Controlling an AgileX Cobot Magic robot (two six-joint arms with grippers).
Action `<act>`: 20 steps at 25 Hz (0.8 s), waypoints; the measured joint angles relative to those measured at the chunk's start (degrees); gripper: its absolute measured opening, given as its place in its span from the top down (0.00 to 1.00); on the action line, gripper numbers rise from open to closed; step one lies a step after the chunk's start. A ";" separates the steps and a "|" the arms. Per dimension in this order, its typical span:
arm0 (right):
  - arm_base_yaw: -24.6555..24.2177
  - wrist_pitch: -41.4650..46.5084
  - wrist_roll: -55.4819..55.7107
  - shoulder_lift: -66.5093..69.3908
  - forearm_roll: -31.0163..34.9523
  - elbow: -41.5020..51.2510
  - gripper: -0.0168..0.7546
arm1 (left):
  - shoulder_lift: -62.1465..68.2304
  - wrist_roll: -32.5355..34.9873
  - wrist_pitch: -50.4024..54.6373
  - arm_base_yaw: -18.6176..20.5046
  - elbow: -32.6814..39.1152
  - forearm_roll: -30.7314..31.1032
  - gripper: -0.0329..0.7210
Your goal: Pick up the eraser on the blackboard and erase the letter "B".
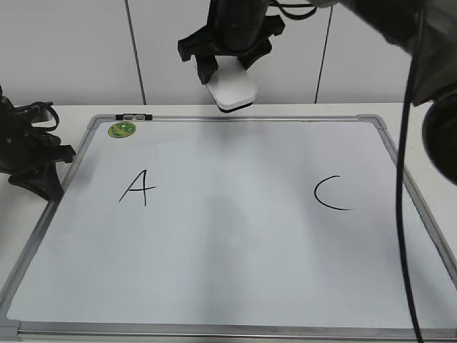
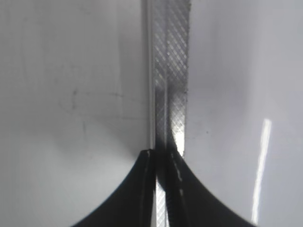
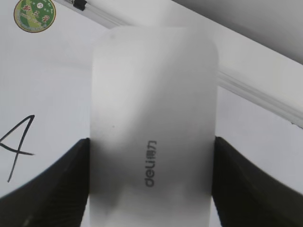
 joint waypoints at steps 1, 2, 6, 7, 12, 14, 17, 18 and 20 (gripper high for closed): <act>0.00 0.00 -0.20 -1.26 -0.26 1.31 0.28 | 0.00 0.00 0.00 0.00 0.00 0.00 0.92; 0.00 0.04 -0.24 -2.90 -0.74 3.25 0.28 | 0.00 0.00 0.00 0.00 0.00 0.00 0.92; 0.00 0.04 -0.60 -9.23 -4.17 12.97 0.28 | 0.00 0.00 0.00 0.00 0.00 0.00 0.92; 0.00 0.04 -0.60 -11.18 -5.31 16.55 0.28 | 0.00 0.00 0.00 0.00 0.00 0.00 0.92; -0.84 0.04 -0.16 -18.31 -7.33 31.36 0.28 | 0.00 0.00 0.00 0.00 0.00 0.00 0.92; -1.66 -0.06 0.52 -20.76 -7.33 36.95 0.28 | 0.00 0.00 0.00 0.00 0.00 0.00 0.92; -4.50 -0.42 1.51 -24.42 -7.56 45.24 0.28 | 0.00 0.00 -0.03 0.00 0.00 0.00 0.92; -5.35 -0.54 1.86 -25.47 -7.68 47.41 0.28 | 0.00 0.00 -0.03 0.00 0.00 0.00 0.92; -7.48 -0.80 2.41 -27.96 -7.78 52.36 0.28 | 0.00 0.00 -0.03 0.00 0.00 -0.10 0.92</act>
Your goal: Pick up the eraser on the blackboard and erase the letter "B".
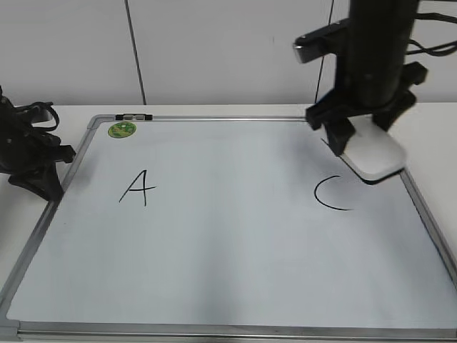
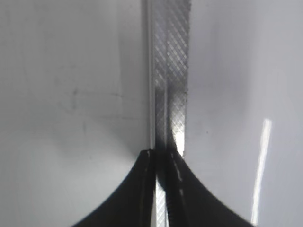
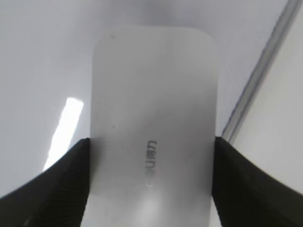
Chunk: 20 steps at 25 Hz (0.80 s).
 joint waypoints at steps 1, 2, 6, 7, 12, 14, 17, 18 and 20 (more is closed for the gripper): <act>-1.54 -0.24 0.27 -1.63 -0.12 2.40 0.28 | 0.00 0.00 0.00 0.00 0.00 0.00 0.92; -2.71 -0.79 0.58 -2.78 -0.12 4.36 0.28 | 0.00 0.00 0.00 0.00 0.00 0.00 0.92; -8.78 -5.74 1.14 -7.50 1.65 12.75 0.28 | 0.00 0.00 0.00 0.00 0.00 0.00 0.92; -10.44 -7.11 1.18 -8.40 2.43 14.19 0.28 | 0.00 0.00 0.00 0.00 0.00 0.00 0.92; -16.86 -12.11 1.28 -10.32 3.98 20.42 0.28 | 0.00 0.00 0.00 0.00 0.00 0.00 0.92; -18.88 -15.14 1.28 -10.31 4.86 22.58 0.28 | 0.00 0.00 0.00 0.00 0.00 0.00 0.92; -20.06 -20.62 1.28 -10.31 7.16 25.45 0.28 | 0.00 0.00 0.00 0.00 0.00 0.00 0.92; -20.16 -22.32 1.01 -10.31 8.06 26.15 0.28 | 0.00 0.00 0.00 0.00 0.00 0.00 0.92; -20.16 -26.09 0.41 -10.31 9.89 27.46 0.28 | 0.00 0.00 0.00 0.00 0.00 0.00 0.92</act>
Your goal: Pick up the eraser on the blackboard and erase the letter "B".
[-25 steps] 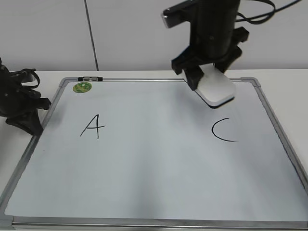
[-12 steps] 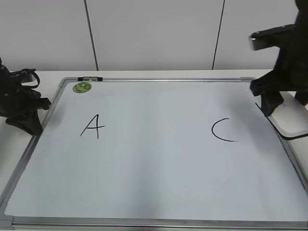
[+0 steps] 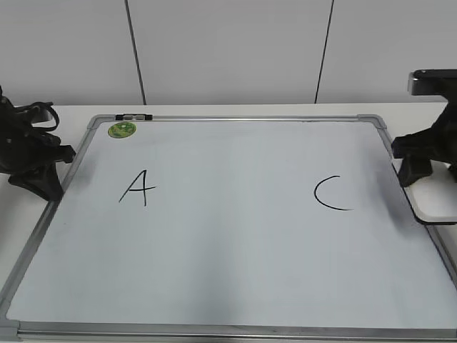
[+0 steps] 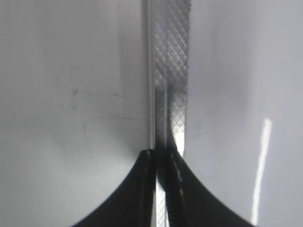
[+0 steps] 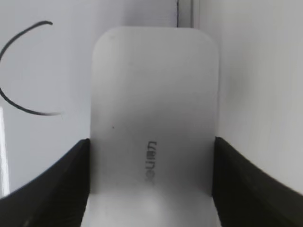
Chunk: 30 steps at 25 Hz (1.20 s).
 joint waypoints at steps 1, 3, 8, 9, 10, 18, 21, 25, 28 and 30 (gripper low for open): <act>0.00 -1.44 -0.23 0.00 0.57 0.28 0.28 | 0.00 0.00 0.00 0.00 0.00 0.00 0.92; 0.00 -3.89 -0.36 0.47 0.77 0.51 0.28 | 0.00 0.00 0.00 0.00 0.00 -0.10 0.92; 0.00 -6.63 -0.44 3.21 -0.31 0.51 0.28 | 0.00 0.00 0.00 0.00 0.00 -0.10 0.92; 0.00 -6.77 -0.44 3.55 -0.90 0.51 0.28 | 0.00 0.00 0.00 0.00 0.00 -0.10 0.92; 0.00 -7.03 -0.44 3.69 -1.34 0.51 0.28 | 0.00 0.00 0.00 0.00 0.00 -0.10 0.92; 0.00 -13.89 -0.58 4.62 -2.85 0.51 0.28 | 0.00 0.00 0.00 0.00 0.00 -0.10 0.92; 0.00 -13.89 -0.58 5.73 -2.85 0.51 0.28 | 0.00 0.00 0.00 0.00 0.00 -0.10 0.92; 0.00 -13.89 -0.58 8.35 -1.95 0.51 0.28 | 0.00 0.00 0.00 0.00 0.00 -0.10 0.92; 0.00 -14.02 -0.58 9.64 -1.74 0.51 0.28 | 0.00 0.00 0.00 0.00 0.00 -0.10 0.92; 0.00 -14.36 -0.58 10.30 -1.60 0.51 0.28 | 0.00 0.00 0.00 0.00 0.00 -0.10 0.92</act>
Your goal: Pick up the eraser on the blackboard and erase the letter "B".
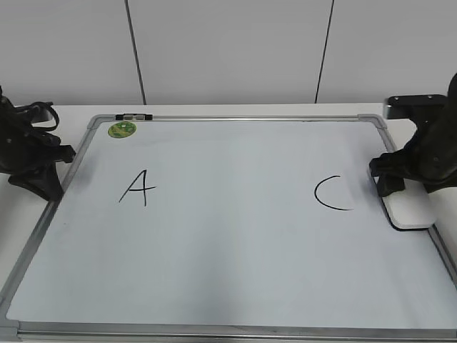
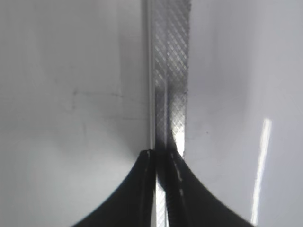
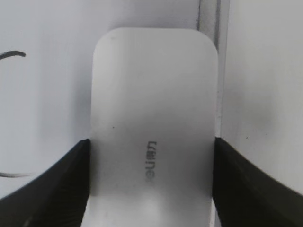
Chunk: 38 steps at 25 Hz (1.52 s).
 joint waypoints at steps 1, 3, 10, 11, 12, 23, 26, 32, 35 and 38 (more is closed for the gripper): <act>0.00 -0.21 0.00 0.14 0.00 0.00 0.28 | 0.00 0.00 0.00 0.00 0.00 0.00 0.92; 0.00 -0.50 0.00 0.36 0.00 0.00 0.28 | 0.00 0.00 0.00 0.00 0.00 0.00 0.92; 0.00 -1.05 0.63 1.04 1.10 -0.10 0.23 | 0.00 0.00 -0.10 0.00 0.00 0.00 0.92; 0.00 -1.32 0.76 1.25 1.25 -0.10 0.20 | 0.00 0.00 -0.10 0.00 0.00 0.00 0.92; 0.00 -1.32 0.76 1.52 1.50 -0.20 0.16 | 0.00 0.00 -0.10 0.00 0.00 0.00 0.92; 0.00 13.89 0.89 -2.89 1.58 -12.40 0.12 | 0.00 0.00 -0.10 0.00 0.00 0.00 0.92; 0.00 17.12 0.48 -6.97 1.48 -14.54 0.12 | 0.16 0.10 0.53 0.00 -0.53 0.00 0.88; 0.00 20.70 -0.91 -13.24 1.48 -15.25 0.14 | 1.23 0.10 7.01 0.00 -8.70 0.08 0.56; 0.00 24.05 -1.91 -15.78 1.72 -16.90 0.15 | 1.23 0.10 13.14 0.00 -15.22 0.08 0.36; 0.00 28.08 -3.20 -18.23 2.20 -17.97 0.16 | 0.55 -0.02 15.94 -0.10 -20.51 0.08 0.28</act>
